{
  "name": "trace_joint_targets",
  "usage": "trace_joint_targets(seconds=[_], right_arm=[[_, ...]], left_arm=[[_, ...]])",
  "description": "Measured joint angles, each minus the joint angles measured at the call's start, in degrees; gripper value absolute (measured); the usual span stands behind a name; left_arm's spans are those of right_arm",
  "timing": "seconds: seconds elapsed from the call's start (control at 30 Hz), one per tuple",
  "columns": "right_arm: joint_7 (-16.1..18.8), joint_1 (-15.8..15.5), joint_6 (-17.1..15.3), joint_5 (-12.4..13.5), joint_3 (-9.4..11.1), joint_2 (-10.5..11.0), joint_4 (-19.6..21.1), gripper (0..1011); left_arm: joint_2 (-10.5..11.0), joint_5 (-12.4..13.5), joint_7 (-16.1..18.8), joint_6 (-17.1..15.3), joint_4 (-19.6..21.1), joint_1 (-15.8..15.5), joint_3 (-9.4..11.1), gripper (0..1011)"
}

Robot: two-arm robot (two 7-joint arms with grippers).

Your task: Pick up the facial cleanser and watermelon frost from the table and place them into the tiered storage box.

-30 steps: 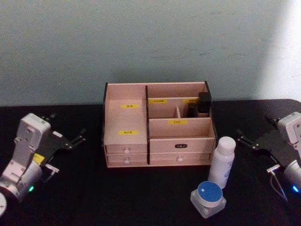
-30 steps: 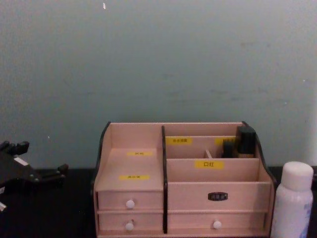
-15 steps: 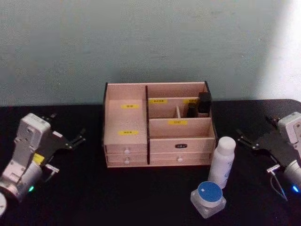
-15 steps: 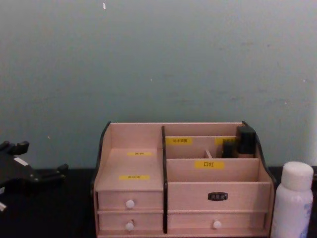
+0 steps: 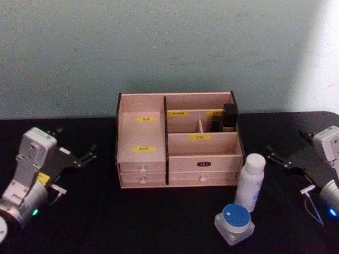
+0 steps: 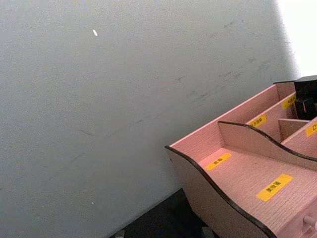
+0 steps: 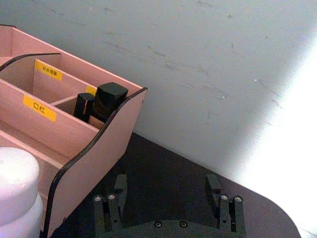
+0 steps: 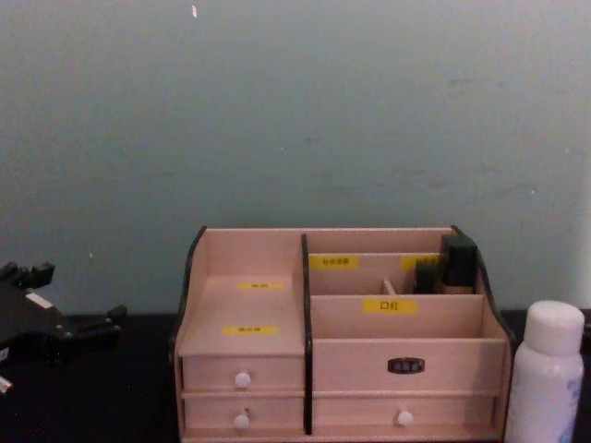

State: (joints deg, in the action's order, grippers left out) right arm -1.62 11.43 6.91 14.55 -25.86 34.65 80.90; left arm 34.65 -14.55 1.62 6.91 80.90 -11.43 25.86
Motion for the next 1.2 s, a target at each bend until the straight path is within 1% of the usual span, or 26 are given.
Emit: trace_joint_targets(seconds=[0.17, 0.27, 0.47, 0.57, 0.73, 0.8, 0.83, 1.03, 1.17, 1.2], right_arm=[[0.00, 0.00, 0.00, 0.00, 0.00, 0.00, 0.00, 1002], [0.64, -0.32, 0.07, 0.13, 0.60, -0.19, 0.07, 1002], [2.38, -2.19, -0.27, 1.55, 2.19, 0.17, 1.74, 1003], [3.42, -4.23, -0.71, 2.65, 3.44, 0.96, 3.64, 1003], [4.21, -6.49, -1.68, 3.75, 4.68, 1.91, 5.86, 1003], [5.06, -8.49, -2.33, 4.91, 5.89, 2.74, 7.73, 1003], [5.06, -8.49, -2.33, 4.91, 5.89, 2.74, 7.73, 1003], [7.85, -12.81, -3.73, 8.08, 8.46, 4.78, 12.00, 1003], [9.23, -14.66, -4.23, 9.37, 9.56, 5.78, 13.89, 1003], [10.11, -15.64, -4.52, 10.10, 10.19, 6.35, 14.82, 1003]], left_arm=[[0.00, 0.00, 0.00, 0.00, 0.00, 0.00, 0.00, 1001], [0.00, 0.00, 0.00, 0.00, 0.00, 0.00, 0.00, 1001], [0.00, 0.00, 0.00, 0.00, 0.00, 0.00, 0.00, 1001], [0.00, 0.00, 0.00, 0.00, 0.00, 0.00, 0.00, 1002], [0.00, 0.00, 0.00, 0.00, 0.00, 0.00, 0.00, 1001], [0.00, 0.00, 0.00, 0.00, 0.00, 0.00, 0.00, 1001], [0.00, 0.00, 0.00, 0.00, 0.00, 0.00, 0.00, 1001], [0.00, 0.00, 0.00, 0.00, 0.00, 0.00, 0.00, 1001], [0.00, 0.00, 0.01, 0.00, 0.00, 0.00, 0.00, 1001], [0.00, 0.00, 0.00, 0.00, 0.00, 0.00, 0.00, 1002]])
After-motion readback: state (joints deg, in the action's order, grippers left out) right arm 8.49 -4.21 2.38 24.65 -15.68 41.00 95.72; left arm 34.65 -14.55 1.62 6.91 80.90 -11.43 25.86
